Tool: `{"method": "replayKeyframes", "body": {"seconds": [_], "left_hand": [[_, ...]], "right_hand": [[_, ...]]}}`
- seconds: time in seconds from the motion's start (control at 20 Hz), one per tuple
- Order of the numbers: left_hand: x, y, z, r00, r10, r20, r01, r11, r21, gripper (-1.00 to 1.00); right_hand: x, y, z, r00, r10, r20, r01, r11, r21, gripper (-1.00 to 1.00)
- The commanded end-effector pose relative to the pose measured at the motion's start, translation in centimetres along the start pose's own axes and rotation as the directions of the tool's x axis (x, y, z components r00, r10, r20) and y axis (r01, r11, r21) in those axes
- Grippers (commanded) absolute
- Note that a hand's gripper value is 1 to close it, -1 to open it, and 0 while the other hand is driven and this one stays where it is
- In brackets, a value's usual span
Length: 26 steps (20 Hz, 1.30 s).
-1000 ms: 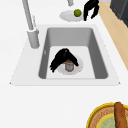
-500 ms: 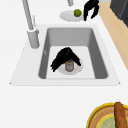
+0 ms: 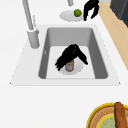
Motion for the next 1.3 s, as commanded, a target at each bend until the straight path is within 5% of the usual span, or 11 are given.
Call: {"method": "replayKeyframes", "body": {"seconds": [0.0, 0.7, 0.9, 1.1, 1.25], "left_hand": [[1.7, -0.9, 1.1, 0.9994, -0.03, -0.015, 0.03, 0.9994, 0.015, -1.0], [6.4, -3.9, 2.9, 0.9989, -0.044, -0.016, 0.044, 0.9987, 0.025, -1.0], [7.9, -4.4, 2.4, 0.9978, -0.065, -0.007, 0.066, 0.9978, 0.002, -1.0], [9.4, -4.3, 2.6, 0.9986, -0.053, -0.002, 0.053, 0.9986, -0.002, -1.0], [10.8, -3.5, 2.9, 0.9994, -0.017, -0.031, 0.018, 0.9996, 0.023, -1.0]], "right_hand": [[0.0, 0.0, 0.0, 1.0, 0.0, 0.0, 0.0, 1.0, 0.0, 0.0], [0.0, 0.0, 0.0, 1.0, 0.0, 0.0, 0.0, 1.0, 0.0, 0.0], [0.0, 0.0, 0.0, 1.0, 0.0, 0.0, 0.0, 1.0, 0.0, 0.0], [0.0, 0.0, 0.0, 1.0, 0.0, 0.0, 0.0, 1.0, 0.0, 0.0], [0.0, 0.0, 0.0, 1.0, 0.0, 0.0, 0.0, 1.0, 0.0, 0.0]]}}
